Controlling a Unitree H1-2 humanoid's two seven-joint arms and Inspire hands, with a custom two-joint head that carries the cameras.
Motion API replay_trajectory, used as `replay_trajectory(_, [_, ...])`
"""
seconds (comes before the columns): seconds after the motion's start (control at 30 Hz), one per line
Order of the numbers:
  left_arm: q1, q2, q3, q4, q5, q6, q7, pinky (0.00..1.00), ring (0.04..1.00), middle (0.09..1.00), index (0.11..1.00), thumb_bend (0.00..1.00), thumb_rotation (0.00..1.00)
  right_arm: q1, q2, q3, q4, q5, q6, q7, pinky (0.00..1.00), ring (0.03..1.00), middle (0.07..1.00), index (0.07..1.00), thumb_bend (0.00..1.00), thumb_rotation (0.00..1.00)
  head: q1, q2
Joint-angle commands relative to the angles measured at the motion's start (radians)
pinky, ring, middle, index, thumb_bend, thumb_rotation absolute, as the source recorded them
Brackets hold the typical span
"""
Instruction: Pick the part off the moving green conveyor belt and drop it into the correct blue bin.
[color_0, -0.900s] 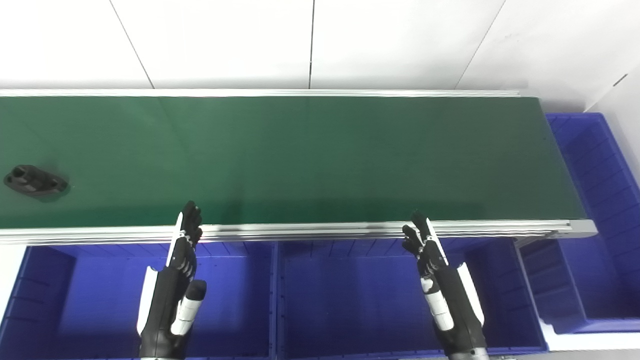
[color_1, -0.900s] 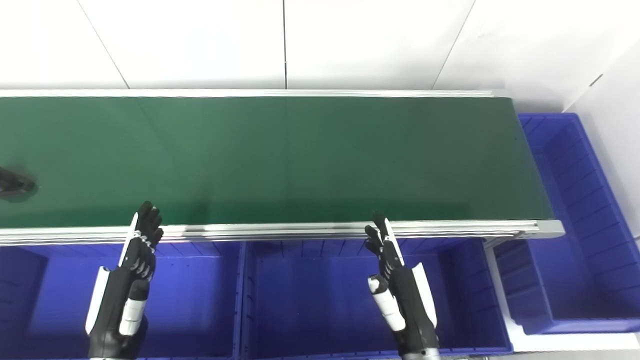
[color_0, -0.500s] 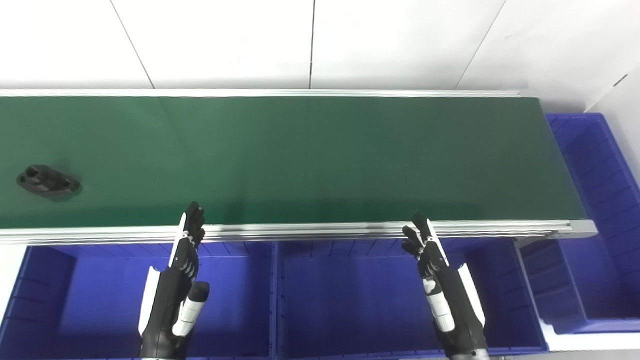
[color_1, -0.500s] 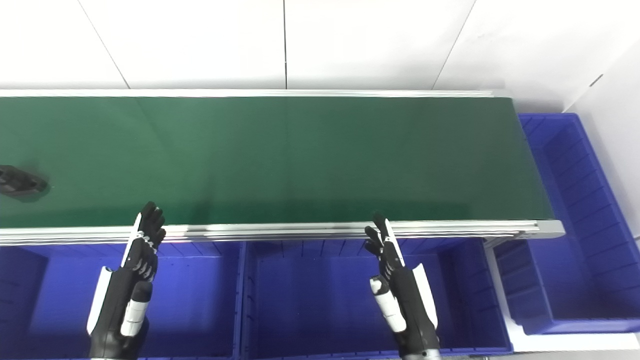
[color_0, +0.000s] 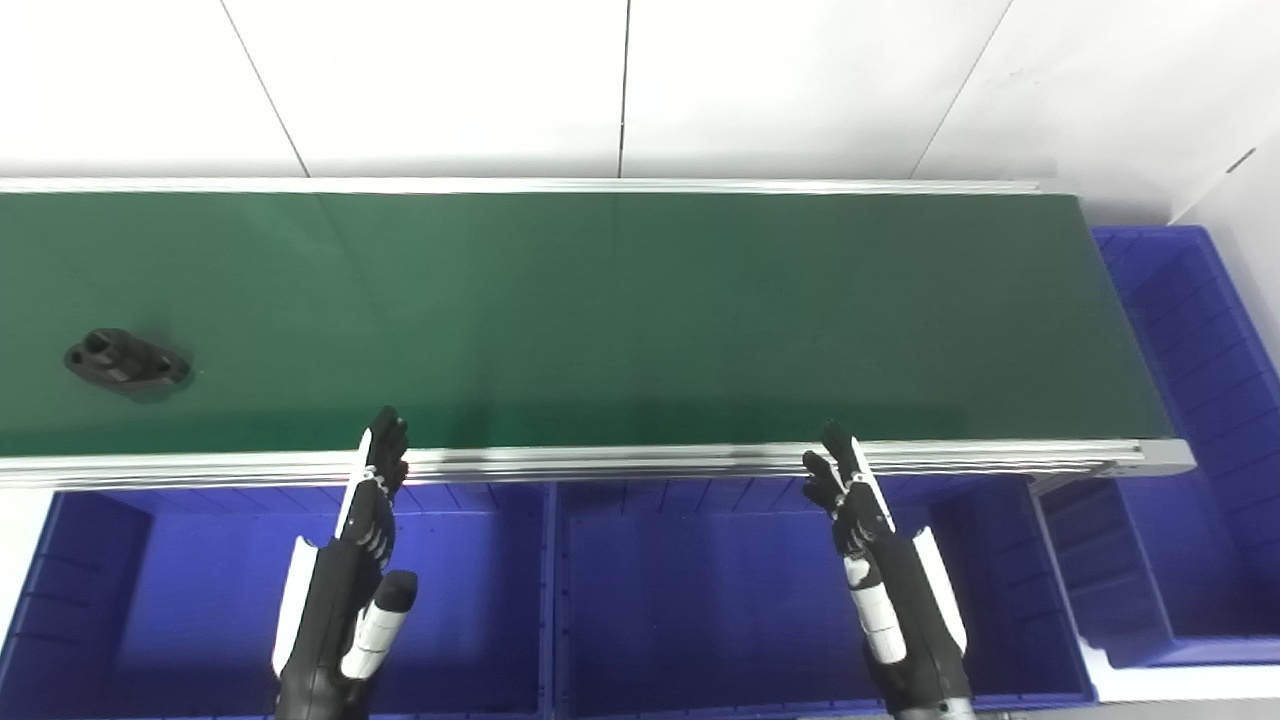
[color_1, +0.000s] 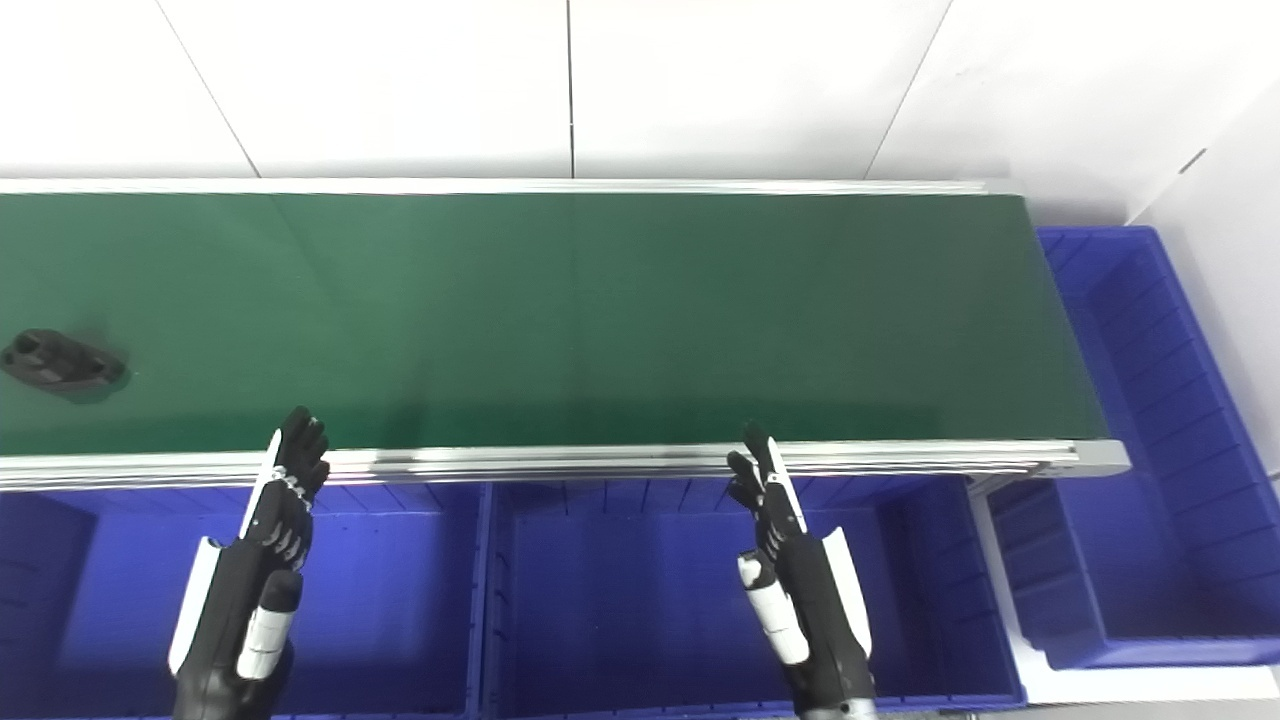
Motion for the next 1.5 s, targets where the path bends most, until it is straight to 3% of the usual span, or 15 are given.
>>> replay_trajectory(0.0, [0.009, 0.001, -0.001, -0.027, 0.005, -0.030, -0.001, 1.00, 1.000, 1.000, 1.000, 0.67, 0.95, 0.005, -0.001, 0.000, -0.028, 0.012, -0.028, 0.010, 0.93, 0.960, 1.000, 1.000, 0.82, 0.99, 0.000, 0.000])
replay_trajectory(0.7, [0.000, -0.011, -0.004, 0.001, 0.017, -0.046, 0.007, 0.98, 0.988, 1.000, 1.000, 0.71, 0.94, 0.003, -0.014, -0.005, -0.011, 0.023, -0.033, 0.016, 0.94, 0.960, 0.998, 1.000, 0.82, 0.98, 0.032, -0.031])
replay_trajectory(0.93, [-0.001, -0.021, -0.015, 0.039, 0.072, -0.074, 0.019, 0.94, 0.975, 1.000, 1.000, 0.74, 0.96, 0.002, -0.027, -0.017, 0.029, 0.031, -0.062, 0.017, 0.93, 0.955, 1.000, 1.000, 0.83, 0.99, 0.087, -0.096])
replay_trajectory(0.97, [-0.002, -0.025, -0.016, 0.050, 0.081, -0.083, 0.023, 0.93, 0.968, 1.000, 1.000, 0.73, 0.96, 0.001, -0.029, -0.019, 0.037, 0.037, -0.068, 0.018, 0.93, 0.956, 1.000, 1.000, 0.84, 0.99, 0.110, -0.121])
replay_trajectory(1.1, [-0.006, -0.040, -0.020, 0.081, 0.098, -0.105, 0.031, 0.92, 0.961, 1.000, 1.000, 0.70, 0.95, -0.004, -0.036, -0.028, 0.068, 0.048, -0.089, 0.020, 0.94, 0.960, 1.000, 1.000, 0.84, 0.99, 0.142, -0.156])
replay_trajectory(1.23, [-0.013, -0.048, -0.033, 0.098, 0.104, -0.110, 0.040, 0.91, 0.960, 1.000, 1.000, 0.64, 0.91, -0.010, -0.044, -0.037, 0.095, 0.063, -0.105, 0.024, 0.94, 0.962, 0.998, 1.000, 0.83, 0.99, 0.172, -0.178])
replay_trajectory(1.47, [-0.016, -0.055, -0.043, 0.109, 0.132, -0.104, 0.046, 0.88, 0.959, 1.000, 1.000, 0.65, 0.91, -0.023, -0.055, -0.050, 0.125, 0.077, -0.125, 0.038, 0.93, 0.964, 0.996, 1.000, 0.84, 0.99, 0.198, -0.191])
